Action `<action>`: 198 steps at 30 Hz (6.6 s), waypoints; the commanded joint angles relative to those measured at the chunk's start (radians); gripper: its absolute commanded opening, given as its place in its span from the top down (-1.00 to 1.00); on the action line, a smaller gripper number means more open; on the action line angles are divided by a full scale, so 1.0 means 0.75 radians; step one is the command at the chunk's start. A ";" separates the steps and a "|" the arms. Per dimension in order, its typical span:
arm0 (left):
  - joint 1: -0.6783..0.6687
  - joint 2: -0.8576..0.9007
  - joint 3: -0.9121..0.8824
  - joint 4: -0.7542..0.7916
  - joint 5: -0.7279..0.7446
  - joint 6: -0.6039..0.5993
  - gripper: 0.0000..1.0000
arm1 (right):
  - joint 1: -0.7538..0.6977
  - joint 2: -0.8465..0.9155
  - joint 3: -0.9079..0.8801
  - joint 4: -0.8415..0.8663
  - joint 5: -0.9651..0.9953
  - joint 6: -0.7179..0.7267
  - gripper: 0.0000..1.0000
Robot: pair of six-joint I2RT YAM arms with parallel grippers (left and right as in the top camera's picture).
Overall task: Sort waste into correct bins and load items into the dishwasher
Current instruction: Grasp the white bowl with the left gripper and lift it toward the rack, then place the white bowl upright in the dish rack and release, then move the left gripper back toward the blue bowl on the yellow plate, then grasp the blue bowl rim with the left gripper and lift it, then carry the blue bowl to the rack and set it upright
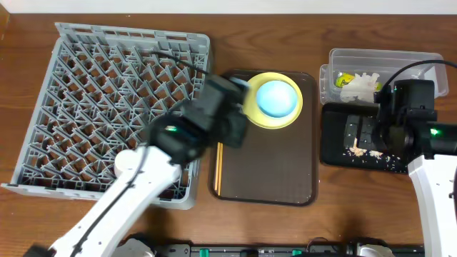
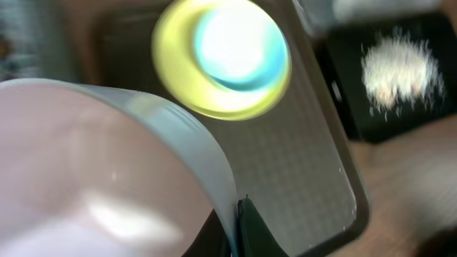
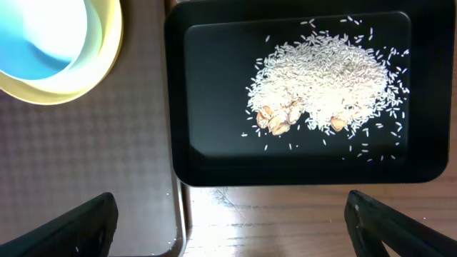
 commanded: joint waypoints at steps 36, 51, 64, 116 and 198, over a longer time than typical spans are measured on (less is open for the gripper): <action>1.361 0.478 0.013 -0.053 1.596 0.232 0.88 | -0.012 -0.002 0.021 -0.001 0.008 0.019 -0.98; 1.357 0.506 0.013 0.320 1.771 0.056 0.88 | -0.012 -0.002 0.021 -0.001 0.008 0.019 -0.98; 1.359 0.676 0.013 0.314 1.770 0.045 0.88 | -0.012 -0.002 0.021 -0.006 0.008 0.019 -0.99; 0.470 -0.015 0.140 -0.008 0.066 0.173 -0.28 | -0.012 -0.002 0.021 -0.006 0.008 0.019 -0.99; 0.700 0.431 0.139 0.559 1.134 -0.005 0.88 | -0.012 -0.002 0.021 -0.020 0.008 0.019 -0.99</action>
